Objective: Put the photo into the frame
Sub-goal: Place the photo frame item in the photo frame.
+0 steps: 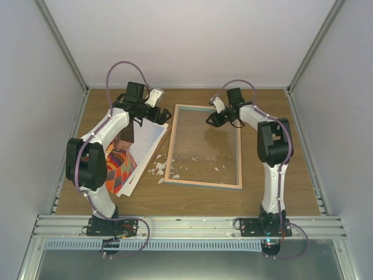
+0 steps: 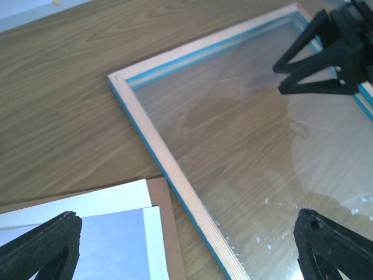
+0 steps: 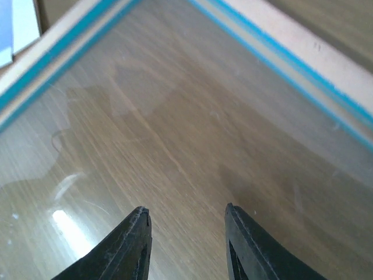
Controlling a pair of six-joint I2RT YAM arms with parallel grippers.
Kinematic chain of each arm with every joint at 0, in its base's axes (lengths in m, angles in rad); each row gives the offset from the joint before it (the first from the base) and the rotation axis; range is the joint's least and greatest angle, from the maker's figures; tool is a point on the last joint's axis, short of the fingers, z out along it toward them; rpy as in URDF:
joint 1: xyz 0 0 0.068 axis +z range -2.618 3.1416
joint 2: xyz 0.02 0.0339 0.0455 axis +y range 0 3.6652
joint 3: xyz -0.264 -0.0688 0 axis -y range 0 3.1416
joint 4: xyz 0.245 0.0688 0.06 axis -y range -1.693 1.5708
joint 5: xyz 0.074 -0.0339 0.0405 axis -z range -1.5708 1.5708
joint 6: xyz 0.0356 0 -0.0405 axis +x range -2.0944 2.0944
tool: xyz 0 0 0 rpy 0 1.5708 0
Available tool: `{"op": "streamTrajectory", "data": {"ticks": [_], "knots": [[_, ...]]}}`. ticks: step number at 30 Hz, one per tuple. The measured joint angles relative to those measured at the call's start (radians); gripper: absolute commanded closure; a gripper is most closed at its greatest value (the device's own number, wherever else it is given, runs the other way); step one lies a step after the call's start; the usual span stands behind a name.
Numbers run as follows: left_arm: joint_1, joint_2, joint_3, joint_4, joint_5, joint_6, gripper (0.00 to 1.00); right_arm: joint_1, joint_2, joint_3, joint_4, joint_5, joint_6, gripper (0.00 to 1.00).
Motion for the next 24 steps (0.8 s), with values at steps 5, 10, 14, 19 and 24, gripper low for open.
{"op": "streamTrajectory", "data": {"ticks": [5, 10, 14, 19, 24], "knots": [[-0.005, 0.0, -0.034, -0.021, 0.053, 0.084, 0.01, -0.009, 0.007, -0.032, -0.008, 0.009, -0.004, 0.63], [-0.016, 0.0, -0.119, -0.035, 0.072, 0.145, 0.01, -0.027, -0.054, -0.117, -0.028, 0.039, -0.007, 0.61], [-0.023, -0.002, -0.184, -0.039, 0.075, 0.159, 0.01, -0.057, -0.138, -0.146, -0.022, 0.136, 0.002, 0.6], [-0.023, -0.009, -0.19, -0.036, 0.077, 0.158, 0.01, -0.083, -0.153, -0.123, 0.04, 0.302, 0.017, 0.6], [-0.023, -0.022, -0.19, -0.033, 0.077, 0.158, 0.01, -0.09, -0.096, -0.049, 0.077, 0.446, 0.013, 0.52]]}}
